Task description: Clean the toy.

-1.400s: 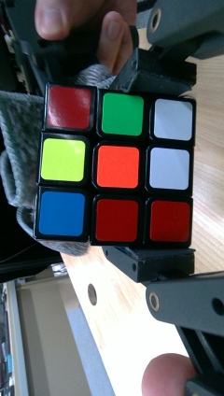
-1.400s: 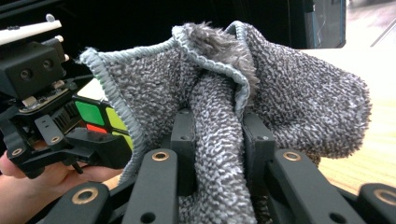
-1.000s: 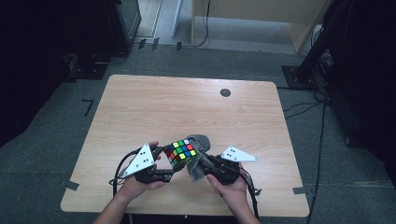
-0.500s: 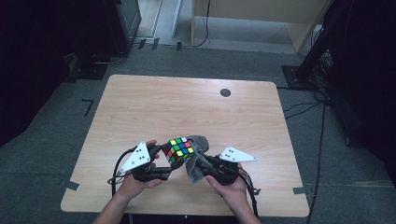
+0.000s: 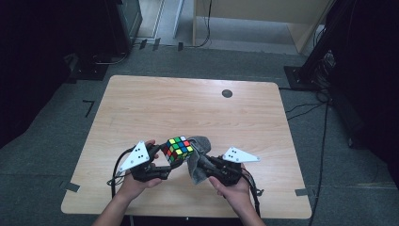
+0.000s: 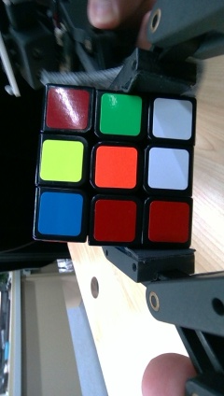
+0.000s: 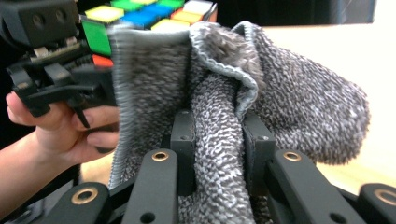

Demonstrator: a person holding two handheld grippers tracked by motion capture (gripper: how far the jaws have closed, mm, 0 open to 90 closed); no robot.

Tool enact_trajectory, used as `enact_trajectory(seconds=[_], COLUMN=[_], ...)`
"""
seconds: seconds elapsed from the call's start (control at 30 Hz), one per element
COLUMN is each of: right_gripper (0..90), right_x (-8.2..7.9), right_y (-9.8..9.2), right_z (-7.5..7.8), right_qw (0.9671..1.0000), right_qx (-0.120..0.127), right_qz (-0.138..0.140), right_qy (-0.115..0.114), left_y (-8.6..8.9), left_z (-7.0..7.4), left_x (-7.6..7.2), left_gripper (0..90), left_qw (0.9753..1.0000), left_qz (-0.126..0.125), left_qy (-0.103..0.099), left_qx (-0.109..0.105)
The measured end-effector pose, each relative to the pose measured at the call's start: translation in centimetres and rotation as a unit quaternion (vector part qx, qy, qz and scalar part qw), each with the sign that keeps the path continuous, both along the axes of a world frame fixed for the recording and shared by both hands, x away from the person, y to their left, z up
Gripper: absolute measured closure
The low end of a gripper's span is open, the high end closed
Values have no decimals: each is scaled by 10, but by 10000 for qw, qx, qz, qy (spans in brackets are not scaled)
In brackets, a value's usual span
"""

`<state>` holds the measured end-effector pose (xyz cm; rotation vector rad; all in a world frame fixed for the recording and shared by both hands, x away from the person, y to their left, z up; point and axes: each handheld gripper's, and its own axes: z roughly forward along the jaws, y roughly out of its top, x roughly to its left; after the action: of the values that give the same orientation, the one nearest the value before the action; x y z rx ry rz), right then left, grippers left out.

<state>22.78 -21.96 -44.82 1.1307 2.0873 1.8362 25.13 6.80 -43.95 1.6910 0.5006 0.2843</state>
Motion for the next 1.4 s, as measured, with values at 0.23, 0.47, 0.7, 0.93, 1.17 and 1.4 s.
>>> enact_trajectory(seconds=[0.23, 0.47, 0.7, 0.93, 1.17, 1.4], right_gripper=[716, 711, 708, 690, 615, 224], right_x=[7, 19, 34, 45, 51, 55], right_y=[-24, -42, -59, -70, -70, -70], right_z=[0, -12, -36, -51, -67, -63], right_qw=[9953, 9783, 9614, 9509, 9503, 9465], right_qx=[-354, -1294, -1776, -2000, -2117, -2096], right_qz=[-895, -1572, -2103, -2348, -2224, -2325], right_qy=[-142, -389, -17, 243, 506, 788], left_y=[1, 1, 2, 2, 6, 7], left_z=[-1, -8, -13, -20, -28, -40], left_x=[1, 8, 13, 19, 31, 43], left_gripper=[338, 338, 339, 338, 338, 338], left_qw=[9999, 9991, 9976, 9951, 9883, 9799], left_qz=[90, 298, 529, 769, 1209, 1516], left_qy=[54, 273, 394, 572, 793, 1039], left_qx=[-15, 87, 198, 246, 478, 780])
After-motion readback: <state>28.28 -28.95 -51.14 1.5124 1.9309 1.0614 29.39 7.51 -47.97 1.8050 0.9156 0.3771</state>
